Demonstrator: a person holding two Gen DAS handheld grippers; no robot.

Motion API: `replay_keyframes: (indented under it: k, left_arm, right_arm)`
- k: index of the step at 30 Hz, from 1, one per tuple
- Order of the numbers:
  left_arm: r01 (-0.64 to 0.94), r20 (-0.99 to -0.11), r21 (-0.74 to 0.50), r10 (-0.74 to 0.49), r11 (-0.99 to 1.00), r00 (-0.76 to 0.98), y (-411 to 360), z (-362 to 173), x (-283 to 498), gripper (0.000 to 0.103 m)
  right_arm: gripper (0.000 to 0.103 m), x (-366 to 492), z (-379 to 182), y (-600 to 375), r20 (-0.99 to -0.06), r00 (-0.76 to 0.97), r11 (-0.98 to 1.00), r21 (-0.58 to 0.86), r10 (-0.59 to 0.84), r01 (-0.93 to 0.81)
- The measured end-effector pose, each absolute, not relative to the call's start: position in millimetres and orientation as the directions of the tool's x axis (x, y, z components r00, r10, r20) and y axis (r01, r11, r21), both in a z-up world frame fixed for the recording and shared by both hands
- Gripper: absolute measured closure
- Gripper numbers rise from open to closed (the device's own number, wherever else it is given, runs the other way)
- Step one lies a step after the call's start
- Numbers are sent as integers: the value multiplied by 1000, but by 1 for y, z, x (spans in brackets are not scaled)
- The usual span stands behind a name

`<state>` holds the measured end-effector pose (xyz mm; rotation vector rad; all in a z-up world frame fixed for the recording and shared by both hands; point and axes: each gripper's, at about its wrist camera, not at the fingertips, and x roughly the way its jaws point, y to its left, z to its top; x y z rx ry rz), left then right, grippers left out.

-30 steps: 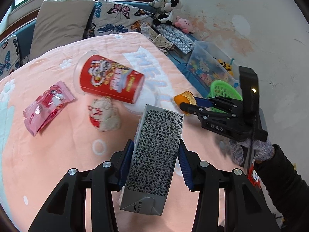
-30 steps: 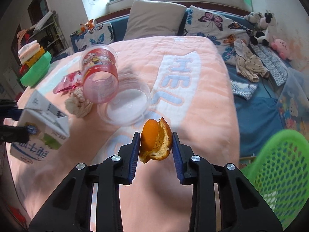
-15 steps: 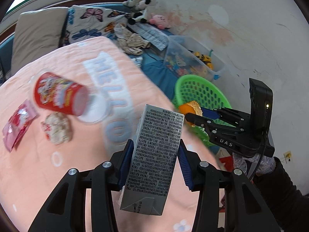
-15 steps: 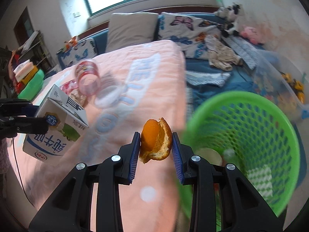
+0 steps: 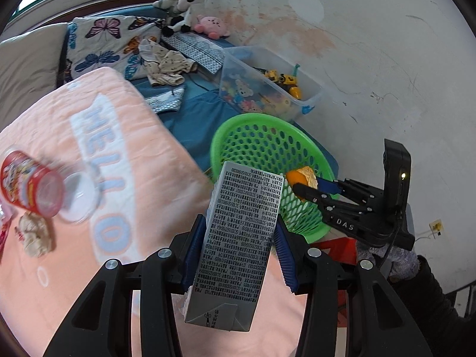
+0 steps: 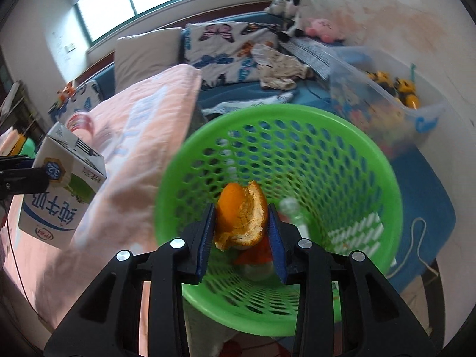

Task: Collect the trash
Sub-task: 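Carry the orange peel and milk carton over the green basket and release both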

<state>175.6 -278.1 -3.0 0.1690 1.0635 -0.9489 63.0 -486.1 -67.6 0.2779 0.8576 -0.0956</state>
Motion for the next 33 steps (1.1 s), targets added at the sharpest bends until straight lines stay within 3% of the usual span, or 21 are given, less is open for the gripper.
replay_keyframes:
  k: [4,33]
  left_arm:
    - [738,-802,-315,-583,597,128,-300,-4,171,59]
    - [707,-795,-402,-605,582,46,-407,-46,171,58]
  right_arm:
    - [58,50,-73,-502,-754,656,946,229,24,228]
    - [49,-2,-63,-524,-714,701,928,261,0,266]
